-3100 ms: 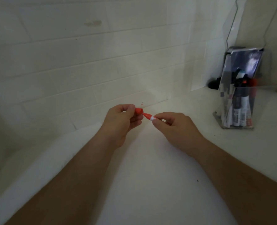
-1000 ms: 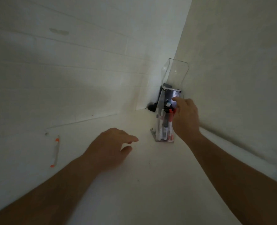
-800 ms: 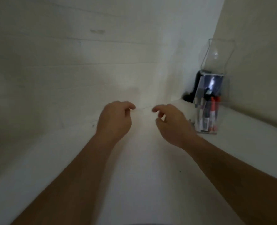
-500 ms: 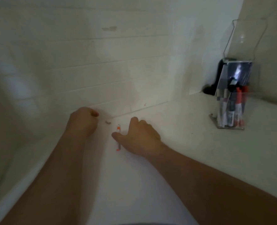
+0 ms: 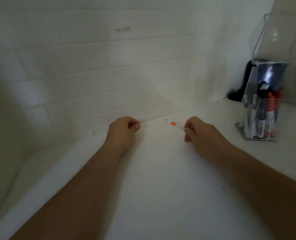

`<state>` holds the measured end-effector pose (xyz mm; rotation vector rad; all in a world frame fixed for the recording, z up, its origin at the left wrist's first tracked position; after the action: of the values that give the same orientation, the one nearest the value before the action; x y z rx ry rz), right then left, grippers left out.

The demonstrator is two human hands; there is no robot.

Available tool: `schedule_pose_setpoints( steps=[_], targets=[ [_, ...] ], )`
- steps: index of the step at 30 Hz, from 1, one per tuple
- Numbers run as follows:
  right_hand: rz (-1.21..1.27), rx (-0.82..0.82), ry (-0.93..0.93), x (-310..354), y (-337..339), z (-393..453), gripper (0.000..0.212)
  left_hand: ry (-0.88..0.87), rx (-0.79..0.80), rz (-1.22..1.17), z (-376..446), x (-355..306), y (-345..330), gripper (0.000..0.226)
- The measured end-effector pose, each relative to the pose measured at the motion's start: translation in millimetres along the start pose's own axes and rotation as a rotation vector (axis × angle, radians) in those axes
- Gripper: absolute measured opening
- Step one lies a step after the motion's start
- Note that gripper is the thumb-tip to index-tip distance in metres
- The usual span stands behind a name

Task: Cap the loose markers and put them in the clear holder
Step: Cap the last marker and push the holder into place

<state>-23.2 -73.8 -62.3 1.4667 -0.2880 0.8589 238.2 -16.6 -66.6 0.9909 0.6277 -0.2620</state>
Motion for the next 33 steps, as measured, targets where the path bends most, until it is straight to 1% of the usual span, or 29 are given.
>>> schedule_pose_setpoints(
  steps=[2, 4, 5, 7, 9, 15, 27, 33],
  targets=[
    [0.070, -0.045, 0.030, -14, 12, 4, 0.014, 0.007, 0.008, -0.259, -4, -17, -15, 0.012],
    [0.070, -0.068, 0.050, -17, 11, 6, 0.010, 0.001, 0.050, -0.401, -9, -28, -30, 0.013],
    [0.073, -0.078, 0.053, -15, 8, 6, 0.009, -0.018, 0.073, -0.400, -11, -33, -34, 0.014],
    [0.064, -0.087, 0.041, -13, 2, 5, 0.018, -0.055, 0.110, -0.335, -12, -38, -37, 0.017],
    [0.035, -0.098, 0.032, -13, -3, 6, 0.022, -0.075, 0.127, -0.303, -13, -39, -38, 0.019],
    [-0.002, -0.096, 0.024, -17, -6, 12, 0.021, -0.121, 0.133, -0.336, -15, -47, -38, 0.020],
    [-0.038, -0.074, 0.056, -15, -9, 11, 0.020, -0.183, 0.159, -0.267, -19, -57, -37, 0.021],
    [-0.010, -0.140, 0.127, -9, -3, 10, 0.015, -0.190, 0.143, -0.287, -21, -62, -39, 0.016]
  ],
)
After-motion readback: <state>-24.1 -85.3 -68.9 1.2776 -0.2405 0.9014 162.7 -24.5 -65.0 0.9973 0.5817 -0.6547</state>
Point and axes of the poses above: each hand's wrist, its own z-axis towards the middle knuckle, its own y-axis out of the back of the hand, x = y × z, the point moved 6 cm from there along z, towards the middle knuckle, and after that the axes turned 8 degrees about -y, right-handed, at the moved point
